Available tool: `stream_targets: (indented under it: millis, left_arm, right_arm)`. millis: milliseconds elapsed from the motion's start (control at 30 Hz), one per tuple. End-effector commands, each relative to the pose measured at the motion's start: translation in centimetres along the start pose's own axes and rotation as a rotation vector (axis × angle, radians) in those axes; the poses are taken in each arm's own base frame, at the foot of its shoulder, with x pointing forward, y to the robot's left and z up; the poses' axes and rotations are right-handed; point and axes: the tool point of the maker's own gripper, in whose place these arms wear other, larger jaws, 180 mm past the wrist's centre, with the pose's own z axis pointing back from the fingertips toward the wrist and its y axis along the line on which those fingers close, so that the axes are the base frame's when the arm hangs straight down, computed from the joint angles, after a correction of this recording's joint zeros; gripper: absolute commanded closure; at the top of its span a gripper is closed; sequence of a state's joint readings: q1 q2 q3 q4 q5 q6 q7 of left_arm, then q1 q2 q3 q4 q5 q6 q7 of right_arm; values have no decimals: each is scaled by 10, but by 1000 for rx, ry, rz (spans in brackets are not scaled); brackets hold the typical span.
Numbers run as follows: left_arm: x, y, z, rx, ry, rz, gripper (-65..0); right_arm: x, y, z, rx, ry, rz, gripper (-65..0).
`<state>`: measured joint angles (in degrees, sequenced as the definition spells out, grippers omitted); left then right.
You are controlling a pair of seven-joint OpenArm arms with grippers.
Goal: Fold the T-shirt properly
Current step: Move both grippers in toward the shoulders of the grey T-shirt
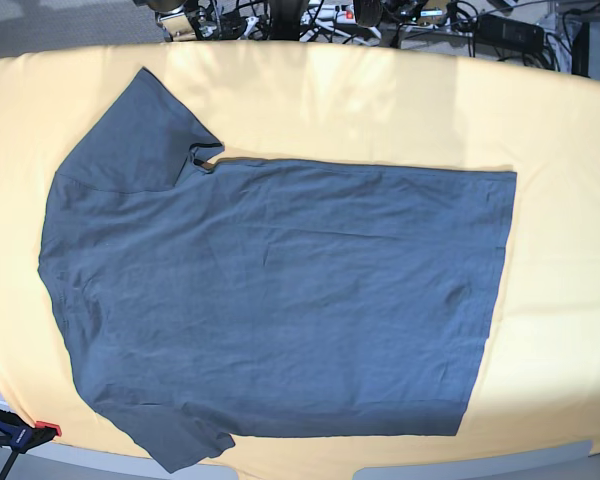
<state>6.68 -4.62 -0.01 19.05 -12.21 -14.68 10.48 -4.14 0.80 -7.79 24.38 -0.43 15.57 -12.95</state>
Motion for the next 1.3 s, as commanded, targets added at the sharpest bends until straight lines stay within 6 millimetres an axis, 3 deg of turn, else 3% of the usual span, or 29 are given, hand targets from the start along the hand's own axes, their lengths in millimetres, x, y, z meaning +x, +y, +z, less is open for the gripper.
stream_targets:
  millis: [0,567,733,800,933,1100,1267]
  left_arm:
    - [2,-1,1,-11,-8,-1,0]
    - [-2,1,1,-4,17,-27,0]
    - [-29,4,4,-5,147,-117,0]
    - [-37,-2,6,-34,159,-128,0]
    - [-44,7,17,-27,127,-149,0]
    - [-48,30,43,-14,129,-124,0]
    - [-50,43,77,-17,116,-147,0]
  right_arm:
    - [5,1,1,8,-12,0,0]
    - [1,-4,1,-6,8,35,0]
    - [-34,-10,3,-4,117,102,0]
    - [-58,-13,7,29,158,109,0]
    - [-94,-28,18,62,192,74,0]
    - [-121,-62,49,41,209,52,0]
    - [-127,-61,84,58,178,87,0]
